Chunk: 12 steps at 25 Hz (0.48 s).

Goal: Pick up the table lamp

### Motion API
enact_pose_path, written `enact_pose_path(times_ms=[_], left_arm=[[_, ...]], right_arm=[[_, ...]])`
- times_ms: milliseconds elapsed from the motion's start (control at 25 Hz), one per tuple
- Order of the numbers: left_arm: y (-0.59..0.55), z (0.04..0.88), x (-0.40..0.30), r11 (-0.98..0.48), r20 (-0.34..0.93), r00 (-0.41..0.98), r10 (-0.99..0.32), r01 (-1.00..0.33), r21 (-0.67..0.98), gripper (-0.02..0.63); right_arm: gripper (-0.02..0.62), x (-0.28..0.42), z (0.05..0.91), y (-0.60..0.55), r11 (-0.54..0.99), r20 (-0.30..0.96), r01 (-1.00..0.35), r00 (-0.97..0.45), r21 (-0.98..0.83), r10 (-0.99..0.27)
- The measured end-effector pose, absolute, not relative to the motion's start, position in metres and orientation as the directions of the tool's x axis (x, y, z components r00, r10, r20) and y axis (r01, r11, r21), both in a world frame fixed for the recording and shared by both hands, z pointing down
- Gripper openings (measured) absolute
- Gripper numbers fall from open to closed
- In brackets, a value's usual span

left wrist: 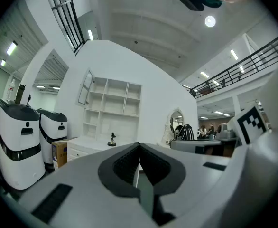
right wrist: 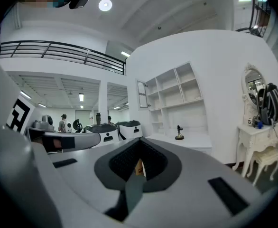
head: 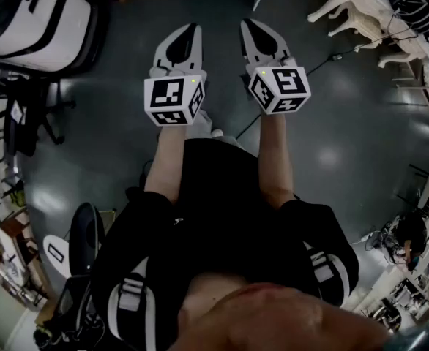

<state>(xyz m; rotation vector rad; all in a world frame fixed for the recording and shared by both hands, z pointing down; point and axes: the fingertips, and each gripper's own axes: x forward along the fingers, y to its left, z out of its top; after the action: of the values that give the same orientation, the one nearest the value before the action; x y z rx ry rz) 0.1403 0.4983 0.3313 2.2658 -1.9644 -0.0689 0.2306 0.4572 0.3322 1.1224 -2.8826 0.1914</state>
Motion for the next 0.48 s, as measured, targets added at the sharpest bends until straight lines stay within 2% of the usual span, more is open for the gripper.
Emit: enact_pose_path(times_ms=[320, 480], left_arm=[[0.471, 0.333, 0.115, -0.124, 0.06, 0.134, -0.989, -0.981, 0.148, 0.009], [0.455, 0.338, 0.096, -0.12, 0.068, 0.132, -0.989, -0.981, 0.153, 0.009]], right_arm=[[0.018, 0.209, 0.321, 0.43, 0.705, 0.003, -0.701, -0.71, -0.107, -0.705], [0.018, 0.193, 0.33, 0.411, 0.696, 0.017, -0.706, -0.703, -0.131, -0.711]])
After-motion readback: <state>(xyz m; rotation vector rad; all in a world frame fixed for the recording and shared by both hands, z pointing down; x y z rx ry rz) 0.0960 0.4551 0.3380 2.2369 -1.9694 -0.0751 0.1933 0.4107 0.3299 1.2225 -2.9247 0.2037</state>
